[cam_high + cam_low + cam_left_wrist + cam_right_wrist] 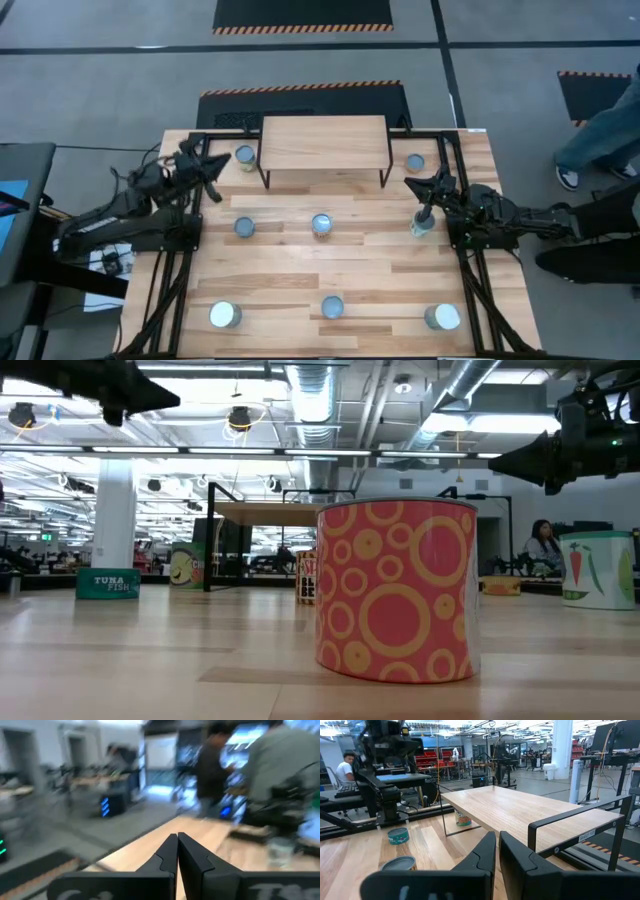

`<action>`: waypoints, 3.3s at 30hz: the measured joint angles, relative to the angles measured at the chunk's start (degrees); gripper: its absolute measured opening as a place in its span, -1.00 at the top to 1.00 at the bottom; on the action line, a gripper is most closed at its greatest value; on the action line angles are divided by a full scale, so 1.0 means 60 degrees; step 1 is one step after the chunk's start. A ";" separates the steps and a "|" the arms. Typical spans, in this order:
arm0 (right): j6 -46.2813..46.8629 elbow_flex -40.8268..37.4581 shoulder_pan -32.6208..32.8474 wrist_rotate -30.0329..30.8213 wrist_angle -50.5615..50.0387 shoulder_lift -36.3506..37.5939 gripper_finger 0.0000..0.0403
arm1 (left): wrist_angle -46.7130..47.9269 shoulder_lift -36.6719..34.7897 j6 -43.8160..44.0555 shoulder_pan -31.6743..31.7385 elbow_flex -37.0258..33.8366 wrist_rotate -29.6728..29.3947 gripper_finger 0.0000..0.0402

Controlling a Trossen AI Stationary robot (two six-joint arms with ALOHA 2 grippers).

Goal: Pick and place cans onto a shelf
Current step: Put the green cheese soup can on the shelf

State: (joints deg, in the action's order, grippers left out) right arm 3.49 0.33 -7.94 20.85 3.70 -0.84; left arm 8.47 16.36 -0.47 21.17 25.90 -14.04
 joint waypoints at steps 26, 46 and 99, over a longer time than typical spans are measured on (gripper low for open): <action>0.0000 0.0002 0.0003 0.0001 0.0000 0.0000 0.76 | 0.7762 0.6121 -0.5413 0.3556 0.4291 0.1092 1.00; 0.0000 0.0001 0.0000 0.0001 0.0002 0.0000 0.76 | 0.3742 0.6598 -0.7490 0.4331 0.1976 0.1459 0.55; 0.0000 0.0001 0.0002 0.0001 0.0001 0.0000 0.76 | 0.6645 0.7448 -0.3570 0.4408 0.7755 -0.0463 0.99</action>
State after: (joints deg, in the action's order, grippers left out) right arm 3.49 0.33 -7.93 20.86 3.71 -0.84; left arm 48.35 61.05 -21.89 47.62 72.43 -16.82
